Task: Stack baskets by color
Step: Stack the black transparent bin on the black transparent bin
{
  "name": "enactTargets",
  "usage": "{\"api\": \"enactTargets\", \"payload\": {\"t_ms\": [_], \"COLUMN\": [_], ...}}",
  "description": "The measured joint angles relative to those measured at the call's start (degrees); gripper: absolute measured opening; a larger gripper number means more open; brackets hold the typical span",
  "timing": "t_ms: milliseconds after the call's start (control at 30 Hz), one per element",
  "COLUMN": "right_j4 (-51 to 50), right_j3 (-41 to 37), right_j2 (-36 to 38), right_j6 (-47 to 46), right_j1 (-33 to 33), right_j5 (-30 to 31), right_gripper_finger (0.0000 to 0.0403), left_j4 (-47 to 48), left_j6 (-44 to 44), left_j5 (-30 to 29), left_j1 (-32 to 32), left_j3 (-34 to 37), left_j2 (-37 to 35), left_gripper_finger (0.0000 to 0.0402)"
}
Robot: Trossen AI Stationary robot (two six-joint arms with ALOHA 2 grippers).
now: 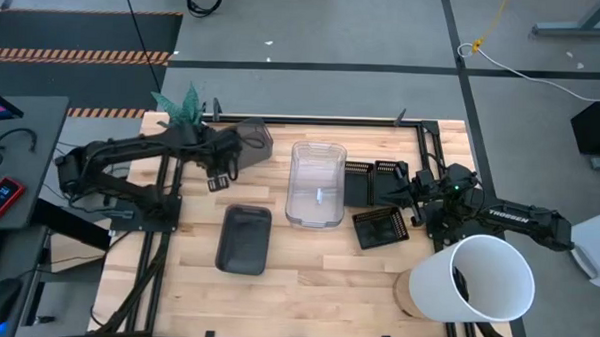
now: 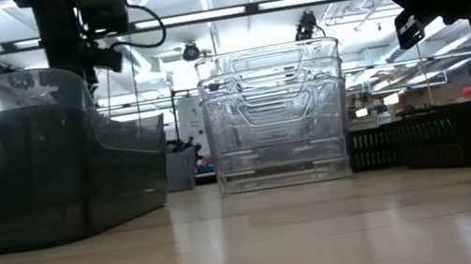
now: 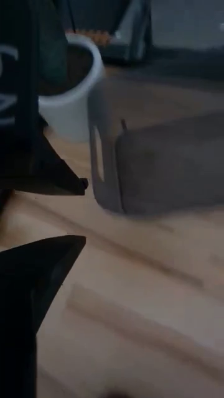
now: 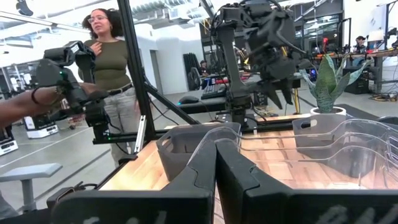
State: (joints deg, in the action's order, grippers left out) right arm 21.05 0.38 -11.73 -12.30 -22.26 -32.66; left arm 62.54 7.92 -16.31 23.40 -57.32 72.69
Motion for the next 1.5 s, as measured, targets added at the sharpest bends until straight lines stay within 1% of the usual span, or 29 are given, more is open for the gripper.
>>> {"api": "enactTargets", "payload": {"t_ms": [100, 167, 233, 333, 500, 633, 700, 767, 833, 900, 1033, 1067, 1267, 1500], "right_j4": [0.03, 0.05, 0.15, 0.2, 0.23, 0.23, 0.23, 0.23, 0.23, 0.23, 0.23, 0.23, 0.23, 0.23], "right_j3": [-0.02, -0.01, -0.02, -0.02, 0.0, -0.01, -0.02, -0.02, -0.02, -0.02, 0.0, -0.02, -0.02, 0.0], "right_j2": [0.0, 0.02, 0.0, 0.0, 0.02, 0.02, 0.02, 0.01, 0.0, 0.02, 0.02, 0.0, 0.02, 0.02], "right_j6": [-0.01, 0.0, -0.01, -0.01, 0.01, -0.01, 0.01, -0.01, 0.01, -0.01, 0.0, -0.01, 0.0, -0.01], "right_j1": [0.0, 0.0, 0.0, 0.0, 0.0, 0.0, 0.0, 0.0, 0.0, 0.0, 0.0, 0.0, 0.0, 0.0], "right_j5": [0.0, -0.01, -0.01, -0.01, -0.01, -0.01, -0.02, -0.01, -0.03, -0.01, -0.01, -0.03, -0.02, -0.03], "right_gripper_finger": [0.0014, 0.0014, 0.0014, 0.0014, 0.0014, 0.0014, 0.0014, 0.0014, 0.0014, 0.0014, 0.0014, 0.0014, 0.0014, 0.0014], "left_j4": [-0.06, -0.07, -0.09, -0.07, 0.37, 0.2, -0.96, -2.88, -6.59, -10.82, -15.82, -17.34, -19.56, -19.56], "left_j6": [1.69, 3.13, 3.82, 6.51, 15.75, 24.36, 28.42, 32.62, 36.62, 38.86, 46.32, 47.07, 46.56, 45.15], "left_j5": [-3.32, -6.25, -8.86, -9.87, -11.75, -12.8, -14.02, -16.29, -20.4, -24.43, -25.08, -25.25, -24.8, -24.38], "left_j1": [1.1, 0.87, 0.46, 0.49, 0.5, 0.6, 0.97, 1.32, 1.57, 1.55, 1.58, 1.55, 1.85, 1.53], "left_j3": [-0.02, -0.02, -0.02, -0.02, -0.02, 0.19, 1.38, 3.47, 5.95, 8.05, 11.26, 11.72, 12.76, 12.76], "left_j2": [0.85, 2.04, 3.64, 6.72, 11.79, 14.07, 14.29, 14.33, 14.33, 14.33, 14.35, 14.35, 14.35, 14.35], "left_gripper_finger": [0.0118, 0.0124, 0.0137, 0.0163, 0.0195, 0.0205, 0.0207, 0.0208, 0.0208, 0.0208, 0.0205, 0.0202, 0.0178, 0.0119]}}
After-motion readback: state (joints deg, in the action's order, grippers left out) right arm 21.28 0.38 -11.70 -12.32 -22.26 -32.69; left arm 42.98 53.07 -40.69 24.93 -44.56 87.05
